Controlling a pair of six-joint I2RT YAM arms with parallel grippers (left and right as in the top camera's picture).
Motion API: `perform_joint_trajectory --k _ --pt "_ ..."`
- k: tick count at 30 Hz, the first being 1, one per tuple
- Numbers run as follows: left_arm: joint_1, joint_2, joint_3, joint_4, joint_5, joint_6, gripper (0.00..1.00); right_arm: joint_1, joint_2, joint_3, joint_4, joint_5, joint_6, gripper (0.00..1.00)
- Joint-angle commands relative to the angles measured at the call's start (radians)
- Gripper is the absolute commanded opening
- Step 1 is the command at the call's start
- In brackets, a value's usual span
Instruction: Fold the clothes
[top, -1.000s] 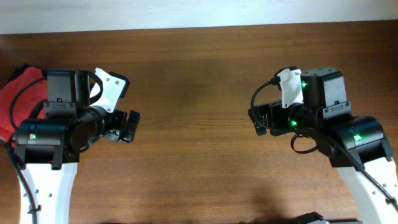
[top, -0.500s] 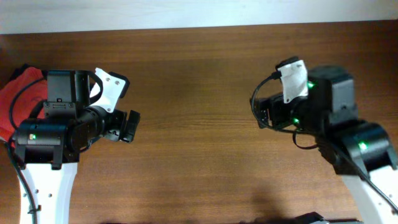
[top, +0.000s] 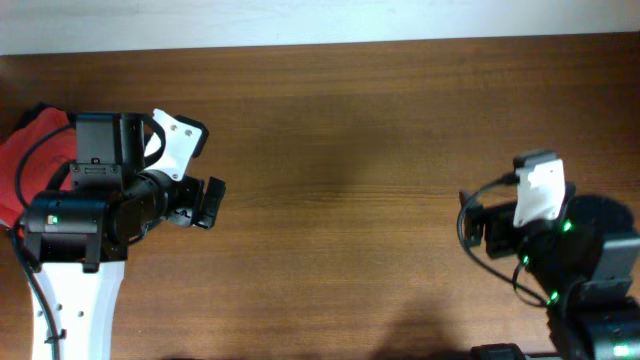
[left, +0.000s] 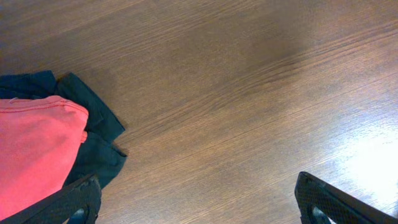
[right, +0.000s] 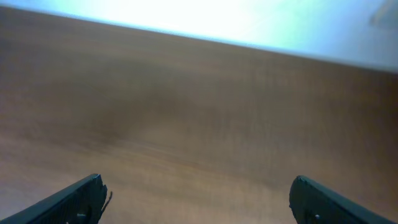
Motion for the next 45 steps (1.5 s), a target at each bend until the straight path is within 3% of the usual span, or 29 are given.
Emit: perform_joint_trajectory --k 1,9,17,29,45 --pt "-0.003 -0.008 0.009 0.002 -0.003 0.012 0.99 -0.023 -0.105 -0.142 0.028 -0.014 0.001 0.99" --pt "-0.003 -0.008 0.009 0.002 -0.003 0.012 0.99 -0.023 -0.455 -0.552 0.19 -0.068 0.005 0.99" --pt "-0.003 -0.008 0.009 0.002 -0.003 0.012 0.99 -0.023 -0.727 -0.755 0.198 -0.09 0.005 0.99" --pt "-0.003 -0.008 0.009 0.002 -0.003 0.012 0.99 -0.022 -0.727 -0.887 0.2 -0.121 0.005 0.99" --pt "-0.003 -0.008 0.009 0.002 -0.003 0.012 0.99 -0.022 -0.724 -0.888 0.2 -0.123 0.004 0.99"
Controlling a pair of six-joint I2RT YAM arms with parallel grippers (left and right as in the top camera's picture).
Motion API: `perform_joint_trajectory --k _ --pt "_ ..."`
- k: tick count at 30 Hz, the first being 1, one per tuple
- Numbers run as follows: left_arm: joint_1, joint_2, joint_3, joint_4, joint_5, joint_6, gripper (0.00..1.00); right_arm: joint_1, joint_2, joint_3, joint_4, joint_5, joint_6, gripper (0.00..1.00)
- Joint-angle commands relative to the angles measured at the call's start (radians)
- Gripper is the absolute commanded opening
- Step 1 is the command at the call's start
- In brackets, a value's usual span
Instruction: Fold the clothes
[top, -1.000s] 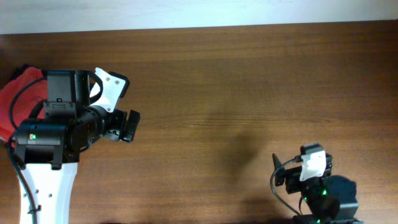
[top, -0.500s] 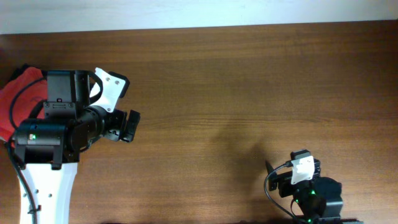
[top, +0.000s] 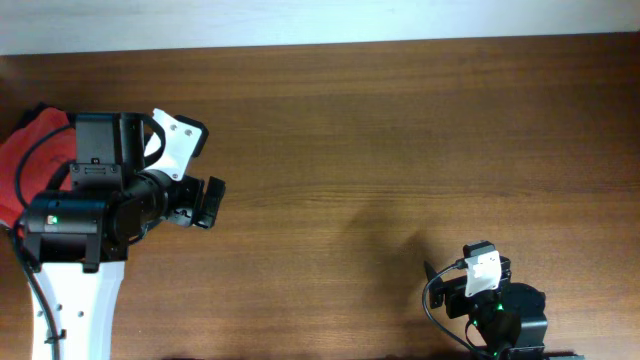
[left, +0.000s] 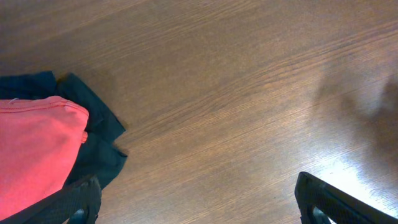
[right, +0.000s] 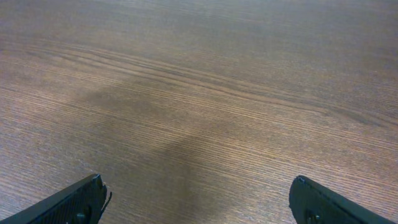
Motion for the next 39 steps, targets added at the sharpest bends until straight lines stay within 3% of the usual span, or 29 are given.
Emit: perform_joint_trajectory --k 1,17,21,30,39 --pt "-0.003 -0.008 0.009 0.002 -0.003 0.012 0.99 -0.007 -0.008 -0.005 0.003 -0.011 0.001 0.99" --pt "-0.003 -0.015 0.006 0.002 -0.05 0.016 0.99 -0.007 -0.008 -0.005 0.003 -0.011 0.001 0.99" --pt "0.003 -0.072 -0.051 0.117 -0.082 0.016 0.99 -0.007 -0.008 -0.006 0.003 -0.011 0.001 0.99" --pt "0.118 -0.388 -0.546 0.555 0.048 0.011 0.99 -0.007 -0.008 -0.006 0.003 -0.011 0.001 0.98" --pt "0.141 -0.753 -0.989 0.824 0.051 0.002 0.99 -0.007 -0.008 -0.005 0.003 -0.011 0.001 0.99"
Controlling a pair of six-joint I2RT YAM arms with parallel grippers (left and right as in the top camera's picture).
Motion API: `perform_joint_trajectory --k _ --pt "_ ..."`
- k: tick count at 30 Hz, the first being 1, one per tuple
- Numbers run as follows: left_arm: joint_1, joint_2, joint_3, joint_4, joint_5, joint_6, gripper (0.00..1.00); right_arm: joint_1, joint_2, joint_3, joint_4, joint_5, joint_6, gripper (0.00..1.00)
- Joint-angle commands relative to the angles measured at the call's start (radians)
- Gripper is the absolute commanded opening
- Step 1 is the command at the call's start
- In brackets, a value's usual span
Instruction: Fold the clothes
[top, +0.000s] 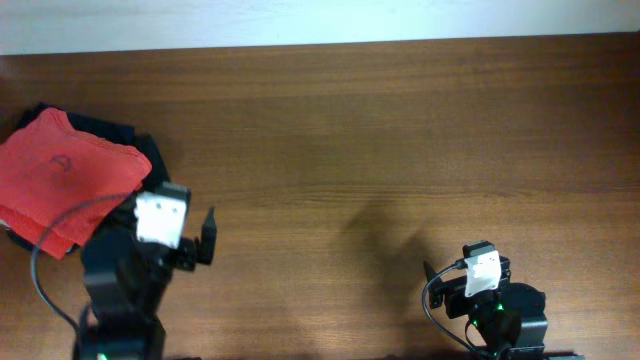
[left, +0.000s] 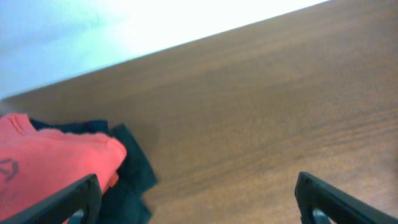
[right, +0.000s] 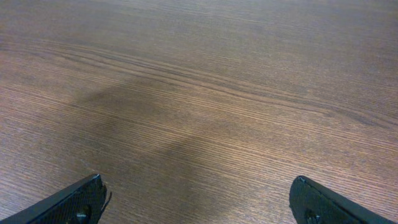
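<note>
A red garment (top: 62, 180) lies folded on a dark garment (top: 142, 150) at the table's left end; both show in the left wrist view as red cloth (left: 53, 163) over dark cloth (left: 134, 180). My left gripper (top: 205, 247) stands open just right of the pile, nothing between its fingers (left: 68, 199). My right gripper (top: 432, 282) is open low at the table's front right over bare wood, its fingertips (right: 84, 198) wide apart.
The brown wooden table (top: 380, 130) runs to a pale wall along its far edge (top: 320, 20). The left arm's body (top: 125, 290) stands at the front left, the right arm's base (top: 495, 310) at the front right.
My left arm has drawn back toward the front edge, uncovering the red and dark pile. Its gripper stays open. The right arm has not moved.
At first both arms reached over the table, the left one above the clothes pile, both grippers open and empty. Then the right arm stood pulled back to the front right edge. Now the left arm is pulled back too, and the pile lies unchanged.
</note>
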Motion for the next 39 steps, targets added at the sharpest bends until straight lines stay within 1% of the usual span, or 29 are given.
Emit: perform_joint_trajectory --k 1,7,9,16,18,20,39 --pt "0.006 -0.146 -0.154 0.071 0.023 -0.009 0.99 -0.007 -0.008 -0.006 0.002 -0.006 0.0 0.99" --pt "0.006 -0.33 -0.382 0.189 0.023 -0.085 0.99 -0.007 -0.008 -0.005 0.002 -0.006 0.0 0.99" --pt "0.005 -0.376 -0.44 0.221 0.033 -0.09 0.99 -0.007 -0.008 -0.006 0.002 -0.006 0.0 0.99" --pt "-0.022 -0.56 -0.576 0.238 0.051 -0.091 0.99 -0.007 -0.008 -0.006 0.002 -0.006 0.0 0.98" --pt "-0.034 -0.609 -0.577 0.255 0.043 -0.087 0.99 -0.007 -0.008 -0.005 0.002 -0.006 0.0 0.99" --pt "-0.042 -0.601 -0.581 0.266 0.033 -0.067 0.99 -0.007 -0.008 -0.006 0.002 -0.006 0.0 0.99" --pt "-0.048 -0.603 -0.583 0.269 0.034 -0.067 0.99 -0.007 -0.008 -0.005 0.002 -0.006 0.0 0.99"
